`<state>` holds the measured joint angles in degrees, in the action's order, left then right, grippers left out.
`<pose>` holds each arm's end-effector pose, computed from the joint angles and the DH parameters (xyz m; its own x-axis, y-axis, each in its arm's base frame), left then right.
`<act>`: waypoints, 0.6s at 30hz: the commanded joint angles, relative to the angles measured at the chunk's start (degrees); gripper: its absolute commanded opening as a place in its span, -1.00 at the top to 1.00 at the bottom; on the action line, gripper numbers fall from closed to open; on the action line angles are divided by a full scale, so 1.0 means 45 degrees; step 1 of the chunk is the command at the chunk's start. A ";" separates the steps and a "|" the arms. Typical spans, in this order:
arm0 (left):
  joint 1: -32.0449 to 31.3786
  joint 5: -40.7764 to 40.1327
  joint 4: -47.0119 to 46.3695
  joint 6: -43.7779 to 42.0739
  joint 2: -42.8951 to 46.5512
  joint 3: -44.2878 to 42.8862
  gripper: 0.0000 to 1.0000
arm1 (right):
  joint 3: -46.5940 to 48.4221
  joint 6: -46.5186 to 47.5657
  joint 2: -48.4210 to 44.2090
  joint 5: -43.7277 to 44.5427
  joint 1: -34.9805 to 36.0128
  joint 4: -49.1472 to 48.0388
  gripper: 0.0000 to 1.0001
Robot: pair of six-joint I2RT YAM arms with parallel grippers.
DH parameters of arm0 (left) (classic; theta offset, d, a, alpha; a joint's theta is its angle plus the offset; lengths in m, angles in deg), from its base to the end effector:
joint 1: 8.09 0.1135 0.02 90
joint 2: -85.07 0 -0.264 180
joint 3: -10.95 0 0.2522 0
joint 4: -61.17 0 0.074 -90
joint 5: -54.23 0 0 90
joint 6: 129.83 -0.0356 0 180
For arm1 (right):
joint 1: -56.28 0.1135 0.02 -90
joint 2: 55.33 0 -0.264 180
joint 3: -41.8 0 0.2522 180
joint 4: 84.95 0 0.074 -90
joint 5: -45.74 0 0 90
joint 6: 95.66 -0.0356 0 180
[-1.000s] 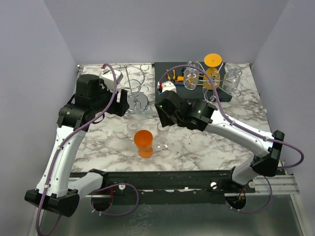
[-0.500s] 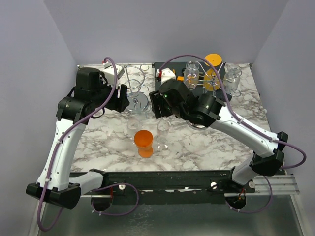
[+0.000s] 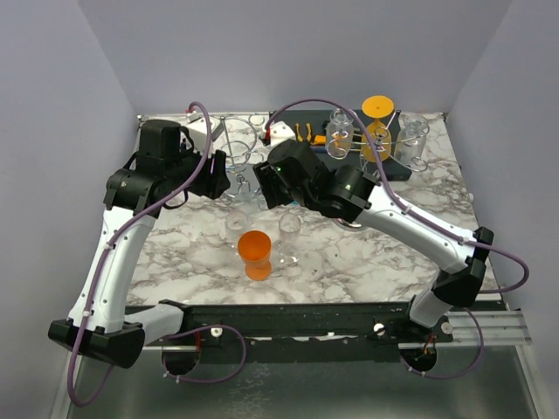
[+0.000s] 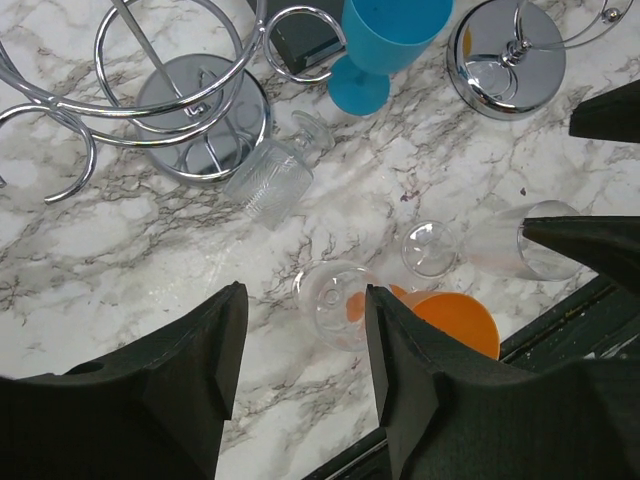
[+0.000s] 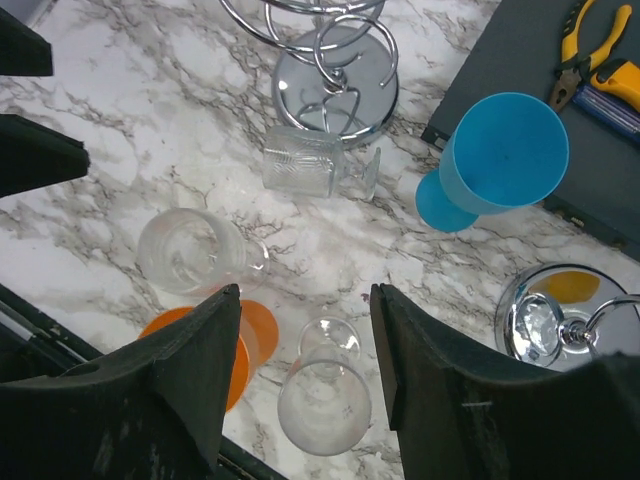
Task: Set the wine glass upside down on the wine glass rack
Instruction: Pick up the wine glass at the center of the board.
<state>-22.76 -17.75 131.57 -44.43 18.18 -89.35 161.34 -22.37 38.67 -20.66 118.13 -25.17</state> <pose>0.2033 -0.0646 0.4303 -0.5417 0.2206 -0.8111 0.5250 0.8424 -0.1215 0.1796 0.3055 0.4256 -0.4417 -0.2669 -0.8565 -0.5480 0.8362 0.0219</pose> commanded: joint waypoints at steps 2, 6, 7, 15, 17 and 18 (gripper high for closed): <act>0.0058 0.0410 0.0045 -0.0148 0.0238 0.0338 -0.09 | -0.0690 0.0288 0.0565 0.0342 -0.0110 -0.0703 -0.17; 0.0058 0.0472 0.0050 -0.0352 0.0449 0.0440 -0.04 | -0.1487 -0.0148 0.0507 0.0208 -0.0154 -0.0468 -0.16; 0.0058 0.0514 0.0050 -0.0392 0.0480 0.0457 -0.02 | -0.1867 -0.0360 0.0302 0.0160 -0.0165 -0.0425 -0.16; 0.0058 0.0795 0.0050 -0.0578 0.0584 0.0635 0.00 | -0.3859 -0.1425 -0.1445 -0.0636 -0.0169 0.0034 -0.15; 0.0058 0.0800 0.0050 -0.0618 0.0622 0.0659 -0.01 | -0.3949 -0.1569 -0.1653 -0.0745 -0.0168 0.0278 -0.14; 0.0058 0.0810 0.0048 -0.0635 0.0636 0.0670 -0.01 | -0.4013 -0.1632 -0.1715 -0.0779 -0.0168 0.0371 -0.14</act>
<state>-22.76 -15.85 131.59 -46.13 19.86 -87.19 144.01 -27.18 34.86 -22.21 117.67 -25.65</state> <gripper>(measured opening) 0.505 0.575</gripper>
